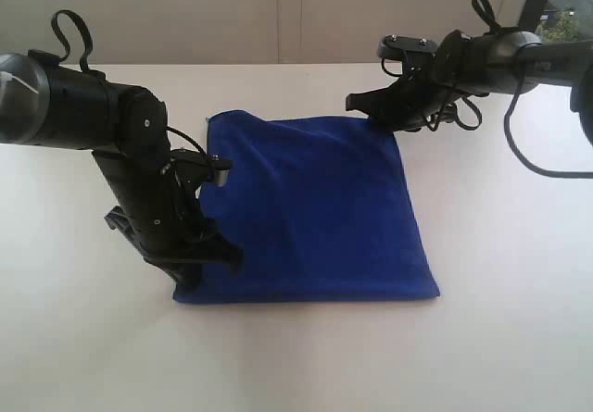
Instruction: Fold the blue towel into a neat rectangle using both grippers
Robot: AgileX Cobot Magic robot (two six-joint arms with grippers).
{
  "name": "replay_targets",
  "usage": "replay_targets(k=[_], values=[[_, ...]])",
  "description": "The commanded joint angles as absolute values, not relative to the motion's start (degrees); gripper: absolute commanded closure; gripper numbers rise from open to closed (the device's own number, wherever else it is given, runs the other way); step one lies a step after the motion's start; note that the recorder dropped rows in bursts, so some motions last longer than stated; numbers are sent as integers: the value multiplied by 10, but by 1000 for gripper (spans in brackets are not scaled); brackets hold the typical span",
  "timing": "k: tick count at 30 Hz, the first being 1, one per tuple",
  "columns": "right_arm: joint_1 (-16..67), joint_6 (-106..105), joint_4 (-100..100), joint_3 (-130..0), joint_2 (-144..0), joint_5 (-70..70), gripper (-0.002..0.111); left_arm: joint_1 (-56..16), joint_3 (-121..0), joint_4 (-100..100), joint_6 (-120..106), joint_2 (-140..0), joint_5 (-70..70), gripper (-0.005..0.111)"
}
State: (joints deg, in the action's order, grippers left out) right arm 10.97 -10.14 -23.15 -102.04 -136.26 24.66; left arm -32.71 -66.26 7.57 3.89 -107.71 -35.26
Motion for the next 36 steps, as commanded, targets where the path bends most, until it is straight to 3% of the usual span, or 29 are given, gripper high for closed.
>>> replay_targets(k=[1, 13, 36], values=[[109, -103, -238, -1022, -1364, 238, 78, -327, -657, 80, 43, -1070, -360, 107], [109, -105, -238, -1022, -1364, 219, 108, -327, -657, 80, 43, -1070, -370, 107], [107, -118, -125, -1022, -1348, 217, 108, -327, -657, 81, 43, -1070, -371, 107]])
